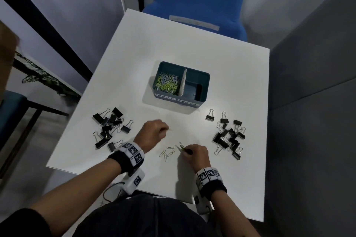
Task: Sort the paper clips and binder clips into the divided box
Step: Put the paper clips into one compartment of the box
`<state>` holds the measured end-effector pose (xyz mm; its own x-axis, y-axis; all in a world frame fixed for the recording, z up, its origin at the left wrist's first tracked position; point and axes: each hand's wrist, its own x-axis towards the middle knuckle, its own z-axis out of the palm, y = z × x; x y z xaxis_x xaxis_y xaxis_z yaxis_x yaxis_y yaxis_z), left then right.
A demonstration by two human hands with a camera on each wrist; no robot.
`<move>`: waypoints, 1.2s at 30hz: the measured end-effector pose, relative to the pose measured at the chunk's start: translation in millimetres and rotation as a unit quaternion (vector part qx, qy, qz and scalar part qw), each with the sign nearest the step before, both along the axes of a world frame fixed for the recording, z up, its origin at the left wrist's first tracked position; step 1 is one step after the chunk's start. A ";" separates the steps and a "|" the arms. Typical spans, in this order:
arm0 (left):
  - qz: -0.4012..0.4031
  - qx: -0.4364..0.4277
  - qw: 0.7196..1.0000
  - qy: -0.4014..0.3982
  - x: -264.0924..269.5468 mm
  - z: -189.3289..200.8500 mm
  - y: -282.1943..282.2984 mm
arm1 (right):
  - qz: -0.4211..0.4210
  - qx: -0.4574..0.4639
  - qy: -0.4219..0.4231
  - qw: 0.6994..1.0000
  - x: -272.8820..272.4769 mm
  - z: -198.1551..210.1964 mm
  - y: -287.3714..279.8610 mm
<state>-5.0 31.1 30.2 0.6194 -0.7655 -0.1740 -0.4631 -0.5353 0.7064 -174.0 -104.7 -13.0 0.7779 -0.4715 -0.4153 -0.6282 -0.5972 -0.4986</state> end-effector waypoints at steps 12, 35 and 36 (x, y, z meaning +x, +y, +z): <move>0.103 -0.062 0.986 -0.116 100.7 57.8 -60.1 | -0.007 -0.013 -0.110 0.994 67.6 76.0 -23.3; -0.180 0.179 0.965 -0.064 -51.9 -49.2 45.6 | 0.100 -0.046 -0.004 0.994 2.8 13.8 -22.5; -0.191 0.174 0.963 -0.073 -54.1 -50.0 45.7 | 0.108 -0.043 -0.003 0.993 -10.5 8.6 -18.6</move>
